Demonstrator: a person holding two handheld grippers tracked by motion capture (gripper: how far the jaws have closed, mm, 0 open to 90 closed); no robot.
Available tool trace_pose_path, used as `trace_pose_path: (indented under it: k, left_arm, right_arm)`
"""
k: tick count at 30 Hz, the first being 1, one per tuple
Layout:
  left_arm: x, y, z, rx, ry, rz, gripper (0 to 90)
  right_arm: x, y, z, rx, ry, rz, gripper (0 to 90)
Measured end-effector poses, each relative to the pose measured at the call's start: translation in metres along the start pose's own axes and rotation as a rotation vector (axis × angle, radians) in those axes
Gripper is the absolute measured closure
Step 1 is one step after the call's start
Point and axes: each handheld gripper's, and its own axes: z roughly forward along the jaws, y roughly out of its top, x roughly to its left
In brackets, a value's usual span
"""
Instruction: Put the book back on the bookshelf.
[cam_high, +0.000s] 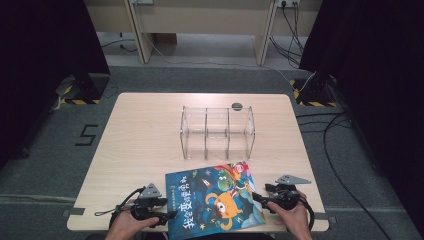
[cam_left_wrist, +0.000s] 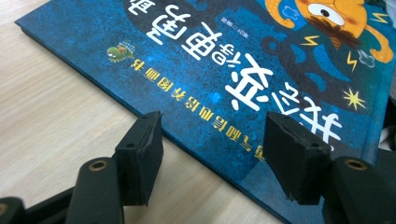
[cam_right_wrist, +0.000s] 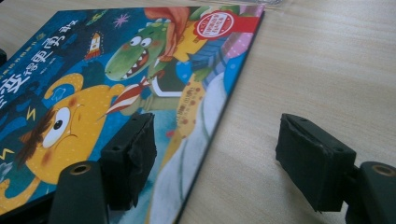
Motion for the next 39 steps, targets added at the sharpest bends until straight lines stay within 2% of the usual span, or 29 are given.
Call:
trace_pose_path:
  k: [6, 15, 27, 29, 32, 33, 34, 35, 36, 38, 39]
  left_arm:
    - [-0.005, 0.003, 0.005, 0.002, -0.005, 0.019, 36.7]
    - [-0.008, 0.007, 0.009, 0.0, -0.015, 0.025, 35.0]
    - [-0.014, 0.013, 0.017, 0.004, -0.048, 0.038, 35.1]
    - [-0.015, 0.014, 0.018, 0.005, -0.052, 0.038, 35.1]
    - [-0.015, 0.014, 0.018, 0.006, -0.054, 0.036, 34.6]
    - [-0.015, 0.014, 0.018, 0.006, -0.054, 0.036, 34.1]
    - [-0.016, 0.014, 0.019, 0.006, -0.054, 0.038, 33.4]
    - [-0.016, 0.014, 0.019, 0.006, -0.054, 0.038, 32.7]
    - [-0.017, 0.015, 0.019, 0.011, -0.053, 0.048, 31.8]
    - [-0.017, 0.015, 0.02, 0.012, -0.05, 0.057, 31.4]
    - [-0.017, 0.015, 0.02, 0.012, -0.05, 0.057, 31.2]
  right_arm:
    - [0.0, 0.0, 0.001, 0.007, -0.002, -0.001, 28.9]
    - [0.001, 0.0, 0.003, 0.012, -0.002, -0.006, 28.3]
    - [0.002, 0.0, 0.005, 0.005, -0.008, -0.01, 27.3]
    - [0.0, -0.001, 0.005, -0.012, -0.009, 0.018, 25.8]
    - [-0.006, -0.004, 0.003, -0.058, 0.04, 0.128, 24.9]
    - [-0.006, -0.004, 0.003, -0.058, 0.04, 0.128, 24.9]
    - [-0.01, -0.005, 0.002, -0.078, 0.069, 0.183, 25.1]
    - [-0.01, -0.005, 0.002, -0.078, 0.069, 0.183, 25.1]
    - [-0.012, -0.007, 0.001, -0.097, 0.09, 0.238, 25.2]
    - [-0.014, -0.009, 0.0, -0.119, 0.109, 0.298, 25.2]
    - [-0.014, -0.009, 0.0, -0.119, 0.109, 0.298, 25.2]
